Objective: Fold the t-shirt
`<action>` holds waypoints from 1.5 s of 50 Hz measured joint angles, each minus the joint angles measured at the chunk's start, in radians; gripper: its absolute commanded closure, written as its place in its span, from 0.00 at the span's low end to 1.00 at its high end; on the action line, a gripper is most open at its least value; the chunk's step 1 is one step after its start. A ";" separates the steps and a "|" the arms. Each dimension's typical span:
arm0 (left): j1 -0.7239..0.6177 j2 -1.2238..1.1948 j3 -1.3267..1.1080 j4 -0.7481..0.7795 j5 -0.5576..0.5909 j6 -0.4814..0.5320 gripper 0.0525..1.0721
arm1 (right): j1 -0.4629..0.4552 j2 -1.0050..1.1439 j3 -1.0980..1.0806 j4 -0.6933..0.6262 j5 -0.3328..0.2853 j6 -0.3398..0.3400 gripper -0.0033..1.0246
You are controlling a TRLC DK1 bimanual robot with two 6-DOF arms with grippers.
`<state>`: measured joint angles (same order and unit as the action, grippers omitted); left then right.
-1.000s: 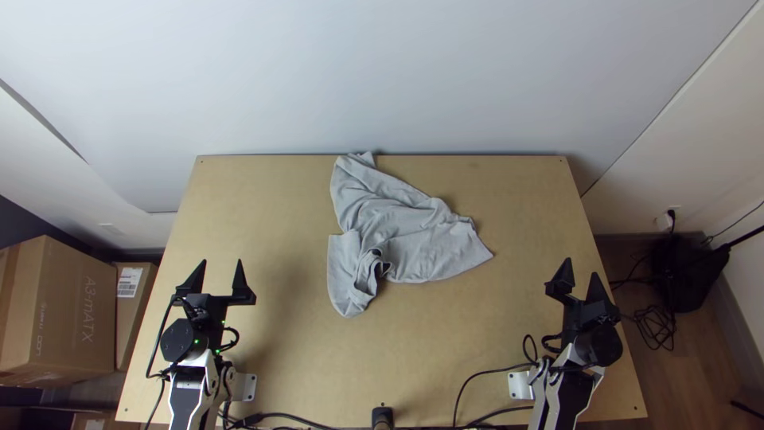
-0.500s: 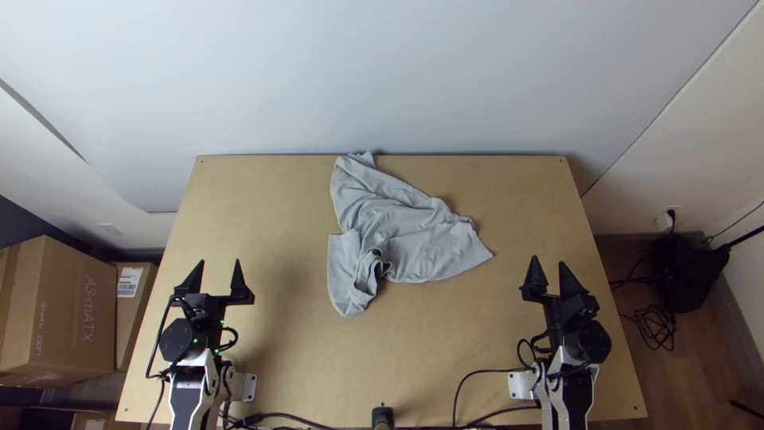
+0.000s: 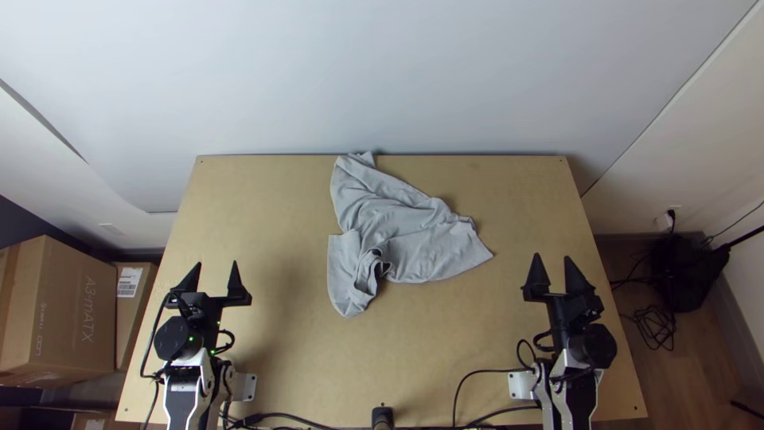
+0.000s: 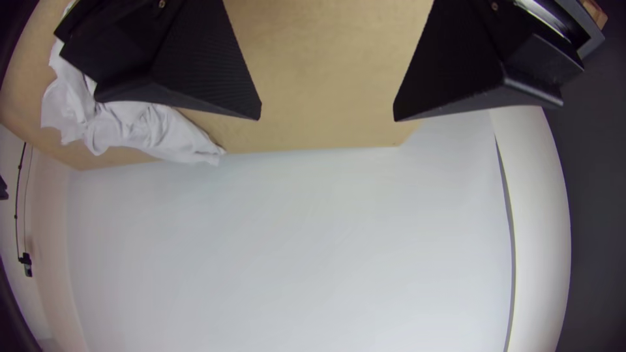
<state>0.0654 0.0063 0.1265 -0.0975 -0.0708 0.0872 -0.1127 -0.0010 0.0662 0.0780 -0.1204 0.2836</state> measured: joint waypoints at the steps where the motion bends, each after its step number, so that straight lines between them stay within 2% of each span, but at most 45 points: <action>1: -0.005 0.000 0.011 0.000 0.000 0.000 0.04 | 0.001 0.000 0.008 0.004 0.000 -0.005 0.04; 20: -0.024 0.139 0.229 -0.053 0.000 -0.008 0.04 | 0.074 0.048 0.124 0.090 -0.003 -0.077 0.04; 33: -0.022 0.227 0.345 -0.171 -0.001 -0.012 0.04 | 0.111 0.323 0.325 0.093 -0.003 -0.074 0.04; 39: -0.019 0.290 0.403 -0.201 -0.008 -0.014 0.04 | 0.127 0.450 0.406 0.061 -0.003 -0.045 0.04; 52: -0.006 0.508 0.605 -0.378 -0.032 -0.069 0.04 | 0.219 0.808 0.626 -0.173 -0.003 0.077 0.04; 57: 0.020 0.572 0.654 -0.441 -0.039 -0.088 0.04 | 0.288 0.928 0.689 -0.232 -0.003 0.143 0.04; 65: 0.034 0.616 0.708 -0.528 -0.038 -0.126 0.04 | 0.415 1.076 0.767 -0.367 -0.004 0.294 0.04; 70: 0.049 0.633 0.717 -0.580 -0.037 -0.148 0.04 | 0.476 1.149 0.776 -0.419 -0.039 0.380 0.04; 75: 0.071 0.651 0.717 -0.614 -0.034 -0.177 0.04 | 0.541 1.223 0.797 -0.522 -0.100 0.460 0.04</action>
<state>0.1368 0.6575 0.8436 -0.7113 -0.1043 -0.0902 0.4286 1.2217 0.8631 -0.4438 -0.2199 0.7433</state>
